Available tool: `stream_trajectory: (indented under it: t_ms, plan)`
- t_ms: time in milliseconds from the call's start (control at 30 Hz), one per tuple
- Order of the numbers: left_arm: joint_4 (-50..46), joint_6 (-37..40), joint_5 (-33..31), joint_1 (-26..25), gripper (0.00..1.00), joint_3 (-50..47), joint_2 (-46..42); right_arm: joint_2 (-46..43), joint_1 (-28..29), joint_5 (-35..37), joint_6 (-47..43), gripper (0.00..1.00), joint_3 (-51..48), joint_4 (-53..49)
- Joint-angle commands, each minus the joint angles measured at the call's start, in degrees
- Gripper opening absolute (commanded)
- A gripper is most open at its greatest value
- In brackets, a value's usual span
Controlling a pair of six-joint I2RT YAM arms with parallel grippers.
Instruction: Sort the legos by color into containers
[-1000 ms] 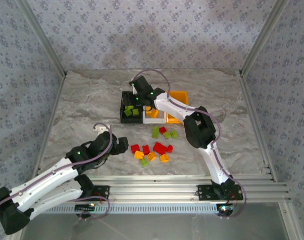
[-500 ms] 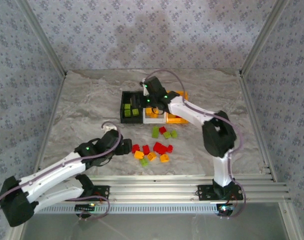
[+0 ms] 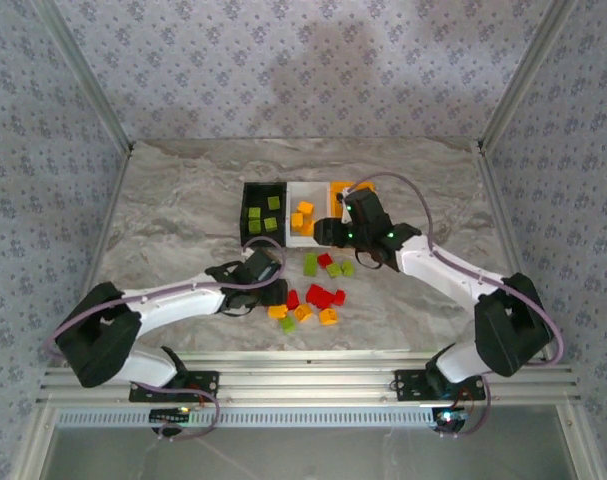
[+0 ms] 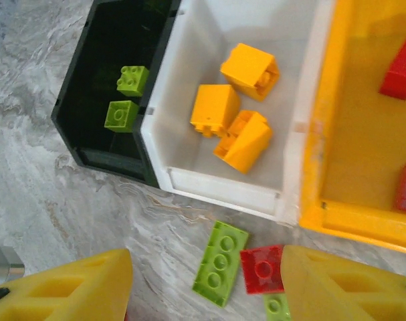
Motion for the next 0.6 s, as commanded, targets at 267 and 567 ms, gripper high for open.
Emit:
stream_trajectory:
  t_ms: [267,567]
  plan:
    - [-0.29,-0.63,-1.38,0.92,0.55,-0.66,0.89,-5.23,-1.57,1.16,1.35,0.62,-3.64,0.90]
    - [-1.51,-0.27,-1.37,1.03,0.36,-0.19,-0.88,-8.52,-2.53,2.64,1.88,0.62,-5.38,-0.47]
